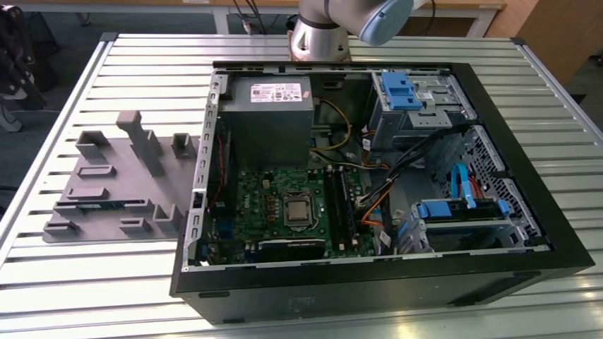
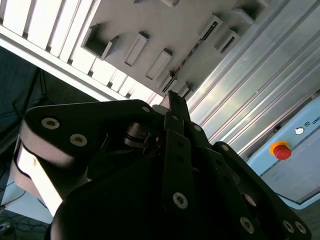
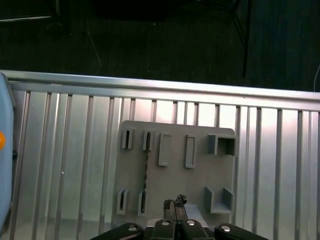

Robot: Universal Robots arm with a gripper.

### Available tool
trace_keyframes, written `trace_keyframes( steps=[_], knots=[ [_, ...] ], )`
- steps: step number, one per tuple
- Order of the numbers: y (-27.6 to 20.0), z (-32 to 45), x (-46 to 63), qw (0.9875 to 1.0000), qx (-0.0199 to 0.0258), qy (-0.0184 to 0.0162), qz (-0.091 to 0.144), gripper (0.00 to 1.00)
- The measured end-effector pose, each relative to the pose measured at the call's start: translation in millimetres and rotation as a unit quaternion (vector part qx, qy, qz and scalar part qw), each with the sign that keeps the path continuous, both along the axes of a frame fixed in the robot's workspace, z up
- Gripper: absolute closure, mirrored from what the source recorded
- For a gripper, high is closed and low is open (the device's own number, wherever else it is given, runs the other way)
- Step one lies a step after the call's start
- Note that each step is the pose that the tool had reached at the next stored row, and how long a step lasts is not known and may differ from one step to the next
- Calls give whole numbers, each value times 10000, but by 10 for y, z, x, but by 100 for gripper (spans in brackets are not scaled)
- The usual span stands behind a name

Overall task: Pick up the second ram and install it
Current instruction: 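Pick up the second ram and move it above second insertion slot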

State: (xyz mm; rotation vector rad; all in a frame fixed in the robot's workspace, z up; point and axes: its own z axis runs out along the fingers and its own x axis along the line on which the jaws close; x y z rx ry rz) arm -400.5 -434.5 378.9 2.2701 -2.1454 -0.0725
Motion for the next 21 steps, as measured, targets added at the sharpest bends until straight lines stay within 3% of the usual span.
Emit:
trace_keyframes(
  steps=[5,7,12,16,21],
  knots=[
    [0,-23,-1,9995,-2,0,317,89],
    [0,-48,-14,9995,-12,-8,325,89],
    [-1,-135,-24,10000,-14,-23,13,89],
    [0,-208,-25,9996,-14,-26,-285,89],
    [0,-241,-25,9994,-15,-29,-341,89]
  ],
)
